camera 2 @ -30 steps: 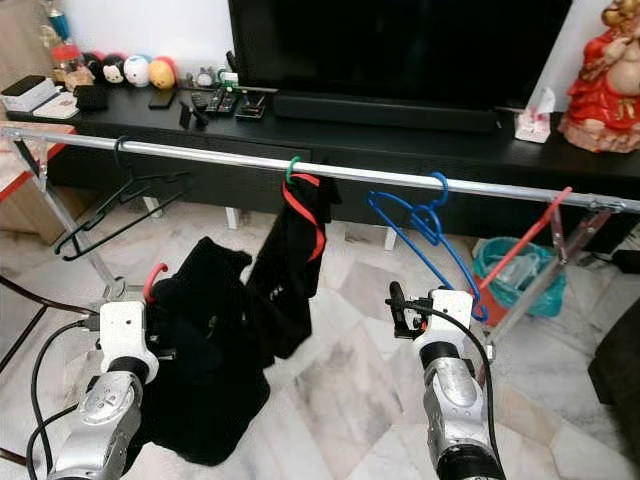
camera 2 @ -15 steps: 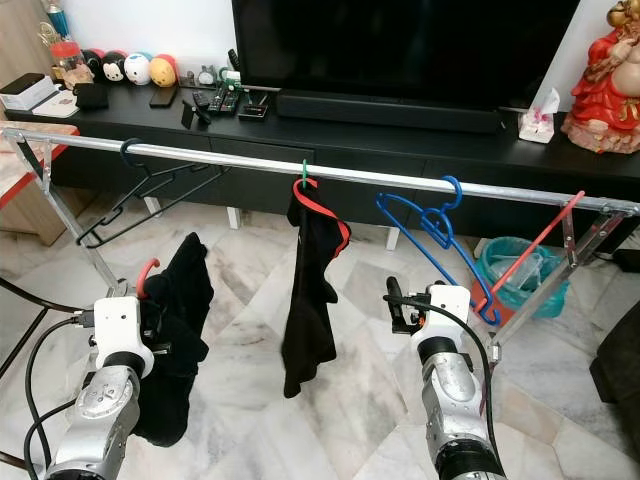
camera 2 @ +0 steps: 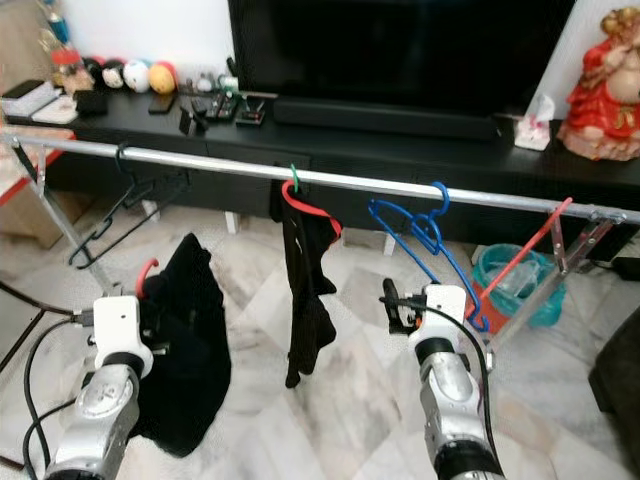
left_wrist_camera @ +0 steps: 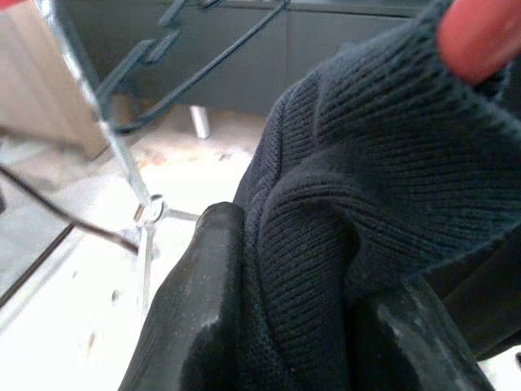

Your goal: Hang hanger

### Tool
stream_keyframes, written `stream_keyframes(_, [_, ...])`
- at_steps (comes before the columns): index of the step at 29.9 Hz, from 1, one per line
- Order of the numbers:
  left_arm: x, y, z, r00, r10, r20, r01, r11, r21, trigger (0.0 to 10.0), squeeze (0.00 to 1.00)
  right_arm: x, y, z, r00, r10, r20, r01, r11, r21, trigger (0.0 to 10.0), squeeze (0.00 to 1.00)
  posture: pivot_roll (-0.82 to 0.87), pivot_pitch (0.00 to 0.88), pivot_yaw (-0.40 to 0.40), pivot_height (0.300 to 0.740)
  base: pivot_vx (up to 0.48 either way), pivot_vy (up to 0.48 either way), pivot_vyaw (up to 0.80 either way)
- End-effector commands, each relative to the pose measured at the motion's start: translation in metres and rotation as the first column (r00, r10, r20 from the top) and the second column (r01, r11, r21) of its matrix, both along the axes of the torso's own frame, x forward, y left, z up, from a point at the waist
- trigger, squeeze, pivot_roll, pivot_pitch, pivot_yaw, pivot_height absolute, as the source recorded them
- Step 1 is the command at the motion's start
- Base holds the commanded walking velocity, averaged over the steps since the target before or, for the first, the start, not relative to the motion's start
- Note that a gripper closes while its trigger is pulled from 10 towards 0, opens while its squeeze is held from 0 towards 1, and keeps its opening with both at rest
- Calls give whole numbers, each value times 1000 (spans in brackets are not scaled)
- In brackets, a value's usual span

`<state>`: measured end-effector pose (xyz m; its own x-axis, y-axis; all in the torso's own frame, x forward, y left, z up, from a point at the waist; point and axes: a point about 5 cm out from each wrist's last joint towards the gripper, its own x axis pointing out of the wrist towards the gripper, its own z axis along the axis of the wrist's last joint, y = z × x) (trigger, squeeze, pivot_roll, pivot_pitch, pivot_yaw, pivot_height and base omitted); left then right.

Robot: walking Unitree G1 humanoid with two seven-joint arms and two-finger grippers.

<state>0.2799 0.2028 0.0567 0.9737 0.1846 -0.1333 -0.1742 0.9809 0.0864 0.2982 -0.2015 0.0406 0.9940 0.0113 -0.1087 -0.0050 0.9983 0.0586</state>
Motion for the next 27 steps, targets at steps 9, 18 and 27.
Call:
stream_keyframes(9, [4,2,8,999,5,41,-6,1000,21,10000,0,1,4,0,1000,31,-3,-31,1000,3,10000,0,-57,13,-36,740,80,-153,89])
stream_keyframes(18, [5,4,9,999,21,48,-21,1000,11,10000,0,1,7,-1,999,31,-9,-31,999,24,10000,0,-56,12,-37,740,0,0,356])
stream_keyframes(27, [5,7,11,998,41,56,-42,999,18,10000,0,1,8,-1,999,53,-5,-53,999,11,10000,0,-57,9,-37,740,0,0,46])
